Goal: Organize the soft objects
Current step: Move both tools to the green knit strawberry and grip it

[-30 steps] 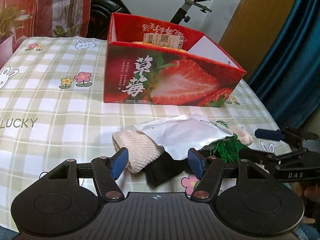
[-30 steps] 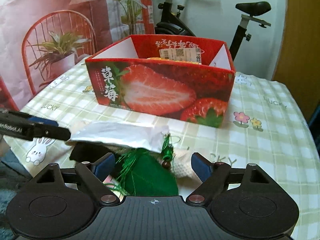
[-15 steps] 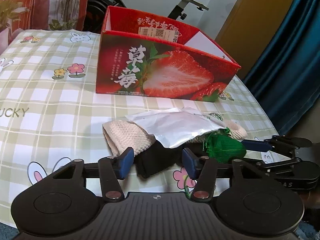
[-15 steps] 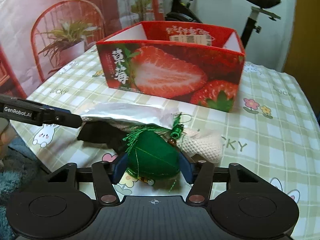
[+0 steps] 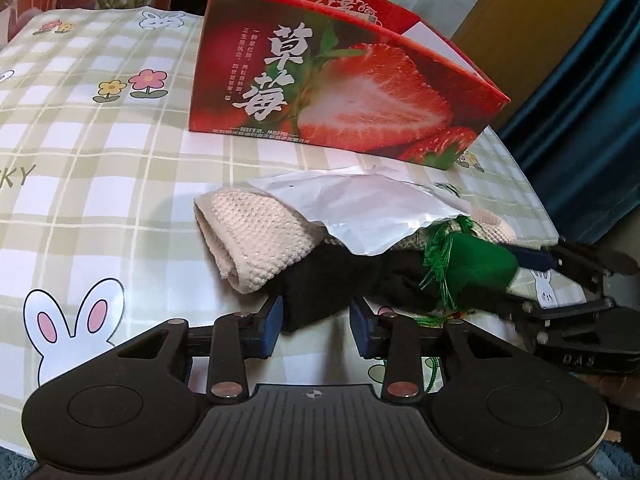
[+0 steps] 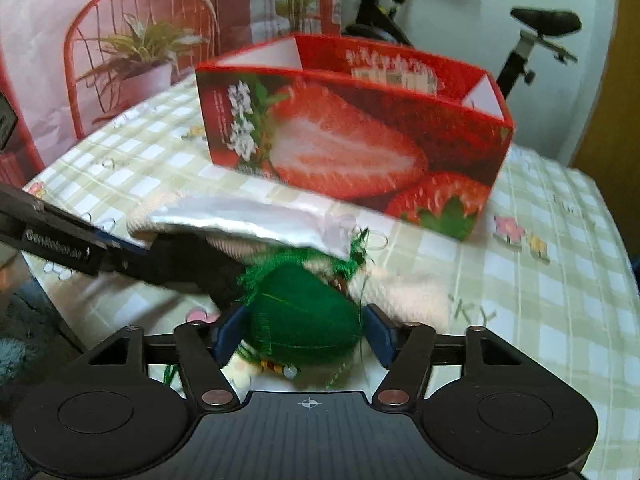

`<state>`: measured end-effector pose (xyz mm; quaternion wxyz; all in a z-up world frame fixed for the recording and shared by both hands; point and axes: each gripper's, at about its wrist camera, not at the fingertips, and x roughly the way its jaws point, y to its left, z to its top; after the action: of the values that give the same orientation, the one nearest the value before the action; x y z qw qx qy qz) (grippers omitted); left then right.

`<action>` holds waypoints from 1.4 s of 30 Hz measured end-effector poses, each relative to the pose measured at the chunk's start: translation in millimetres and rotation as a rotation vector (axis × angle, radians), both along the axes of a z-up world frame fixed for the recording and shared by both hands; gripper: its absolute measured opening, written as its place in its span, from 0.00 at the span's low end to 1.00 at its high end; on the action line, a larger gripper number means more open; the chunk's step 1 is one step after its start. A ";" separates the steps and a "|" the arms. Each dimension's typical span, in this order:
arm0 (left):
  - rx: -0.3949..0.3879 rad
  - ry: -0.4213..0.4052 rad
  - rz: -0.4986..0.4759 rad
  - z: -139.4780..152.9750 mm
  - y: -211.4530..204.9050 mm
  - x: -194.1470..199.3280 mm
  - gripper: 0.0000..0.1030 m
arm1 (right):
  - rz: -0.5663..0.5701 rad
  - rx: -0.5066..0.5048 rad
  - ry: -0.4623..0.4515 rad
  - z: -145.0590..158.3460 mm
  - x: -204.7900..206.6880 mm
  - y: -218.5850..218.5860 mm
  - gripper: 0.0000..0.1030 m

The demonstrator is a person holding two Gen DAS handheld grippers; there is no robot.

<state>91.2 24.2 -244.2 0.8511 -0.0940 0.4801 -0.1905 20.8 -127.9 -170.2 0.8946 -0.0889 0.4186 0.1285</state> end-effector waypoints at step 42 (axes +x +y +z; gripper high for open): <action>-0.184 -0.051 -0.086 13.3 -14.3 3.2 0.49 | 0.130 0.137 -0.003 -5.0 10.5 34.7 0.56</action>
<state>94.4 9.9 -230.8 0.8419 -0.1461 0.4424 -0.2723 31.3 -93.1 -175.2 0.8890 -0.0547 0.4008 0.2145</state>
